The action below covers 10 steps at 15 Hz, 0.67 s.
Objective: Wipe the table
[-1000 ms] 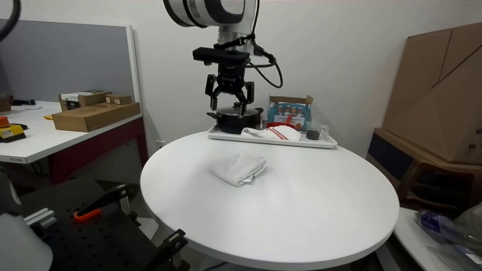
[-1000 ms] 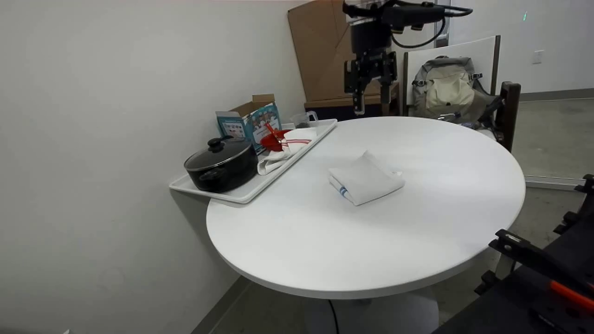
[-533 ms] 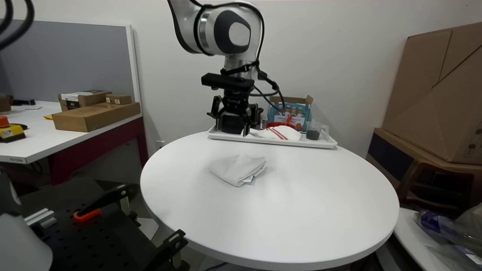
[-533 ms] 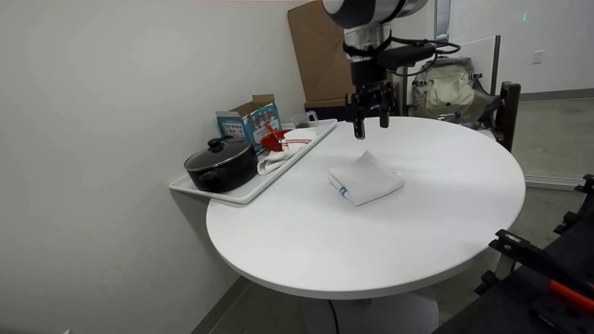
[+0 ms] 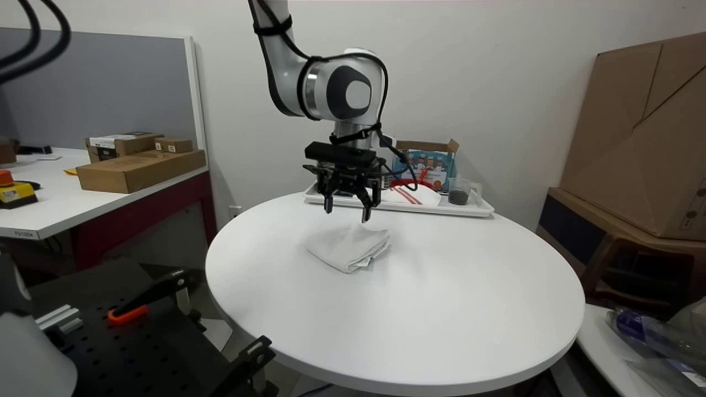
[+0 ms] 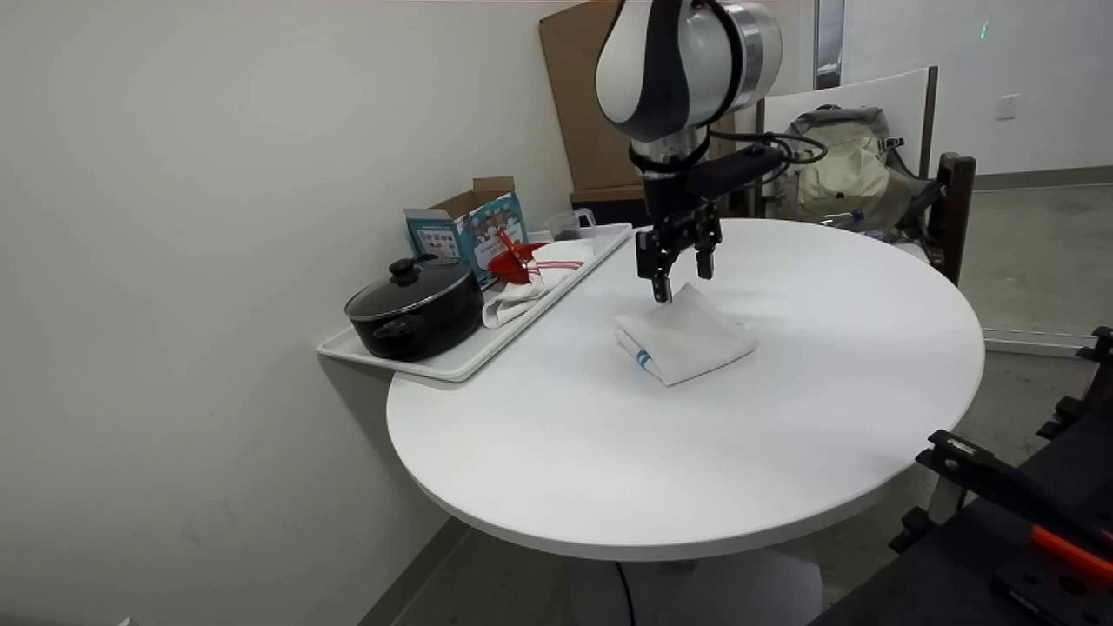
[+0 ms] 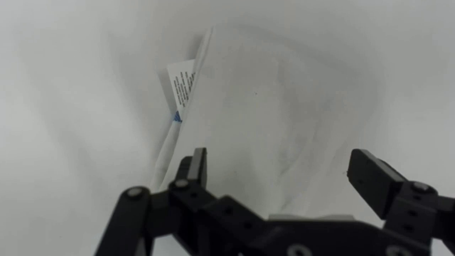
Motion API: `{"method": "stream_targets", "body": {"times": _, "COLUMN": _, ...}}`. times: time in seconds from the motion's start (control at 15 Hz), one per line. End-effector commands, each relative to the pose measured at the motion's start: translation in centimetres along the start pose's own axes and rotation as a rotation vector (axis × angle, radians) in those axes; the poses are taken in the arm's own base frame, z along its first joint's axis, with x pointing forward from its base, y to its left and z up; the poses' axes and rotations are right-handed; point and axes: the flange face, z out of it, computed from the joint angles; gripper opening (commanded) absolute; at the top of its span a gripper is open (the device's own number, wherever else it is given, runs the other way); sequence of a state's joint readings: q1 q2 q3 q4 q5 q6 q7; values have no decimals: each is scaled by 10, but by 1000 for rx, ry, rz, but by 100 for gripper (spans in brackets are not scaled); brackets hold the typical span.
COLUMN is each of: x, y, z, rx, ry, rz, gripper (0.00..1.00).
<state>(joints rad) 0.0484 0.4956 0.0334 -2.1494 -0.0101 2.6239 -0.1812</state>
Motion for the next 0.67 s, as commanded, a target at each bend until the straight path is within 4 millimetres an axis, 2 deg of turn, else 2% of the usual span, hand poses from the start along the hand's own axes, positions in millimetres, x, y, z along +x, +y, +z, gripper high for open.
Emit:
{"method": "stream_targets", "body": {"times": 0.0, "x": 20, "y": -3, "z": 21, "rx": -58, "ry": 33, "rz": 25, "gripper": 100}}
{"method": "stream_targets", "body": {"times": 0.47, "x": 31, "y": -13, "z": 51, "rx": -113, "ry": 81, "rz": 52, "gripper": 100}}
{"method": "stream_targets", "body": {"times": 0.6, "x": 31, "y": -12, "z": 59, "rx": -112, "ry": 89, "rz": 69, "gripper": 74}}
